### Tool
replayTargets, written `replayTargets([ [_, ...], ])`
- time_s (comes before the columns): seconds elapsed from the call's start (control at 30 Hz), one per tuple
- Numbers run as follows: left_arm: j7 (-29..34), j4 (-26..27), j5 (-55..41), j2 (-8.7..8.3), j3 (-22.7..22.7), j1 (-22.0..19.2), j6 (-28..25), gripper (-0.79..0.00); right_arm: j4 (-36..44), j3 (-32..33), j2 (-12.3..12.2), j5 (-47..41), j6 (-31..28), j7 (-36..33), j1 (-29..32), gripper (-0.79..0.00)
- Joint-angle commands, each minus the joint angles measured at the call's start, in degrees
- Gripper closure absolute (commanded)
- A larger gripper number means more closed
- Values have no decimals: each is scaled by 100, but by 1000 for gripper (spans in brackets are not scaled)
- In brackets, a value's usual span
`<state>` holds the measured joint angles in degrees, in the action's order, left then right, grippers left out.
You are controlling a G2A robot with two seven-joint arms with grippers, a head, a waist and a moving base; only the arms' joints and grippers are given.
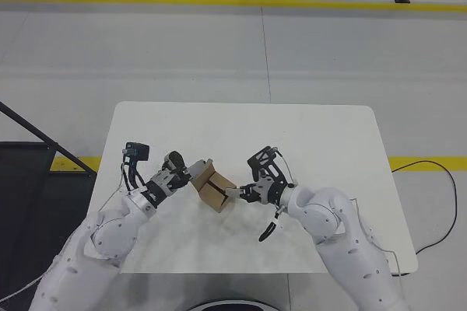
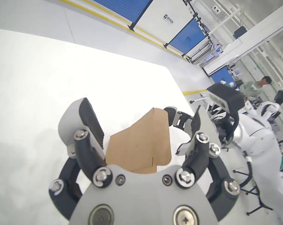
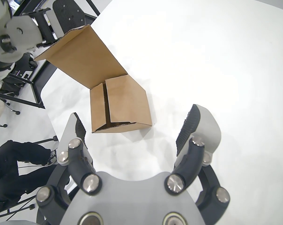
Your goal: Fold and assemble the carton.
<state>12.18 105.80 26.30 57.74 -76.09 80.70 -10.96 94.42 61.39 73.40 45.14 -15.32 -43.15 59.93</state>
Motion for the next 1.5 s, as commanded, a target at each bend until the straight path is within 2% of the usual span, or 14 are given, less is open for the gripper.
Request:
replayTargets([
  [0.0, -69, 52, 374, -8, -41, 154, 179, -785, 10, 11, -6, -5, -10, -2, -8, -785],
  [0.43, -125, 66, 391, -4, -46, 157, 174, -785, 246, -104, 2, 39, 81, 44, -138, -785],
  [0.7, -1616, -228, 814, 29, -230, 640, -937, -785, 50, -154, 19, -73, 103, 61, -277, -785],
  [0.87, -2637, -462, 2062, 31, -291, 1004, -1417, -785, 40, -134, 15, -119, 108, 93, -296, -785],
  [1.0, -2952, -436, 3046, 58, -150, 1198, -1018, -785, 125, -50, 6, -210, 153, 209, -251, -785],
  [1.47, -2910, -433, 2991, 79, -104, 1146, -961, -785, 144, -32, 0, -221, 171, 283, -188, -785],
])
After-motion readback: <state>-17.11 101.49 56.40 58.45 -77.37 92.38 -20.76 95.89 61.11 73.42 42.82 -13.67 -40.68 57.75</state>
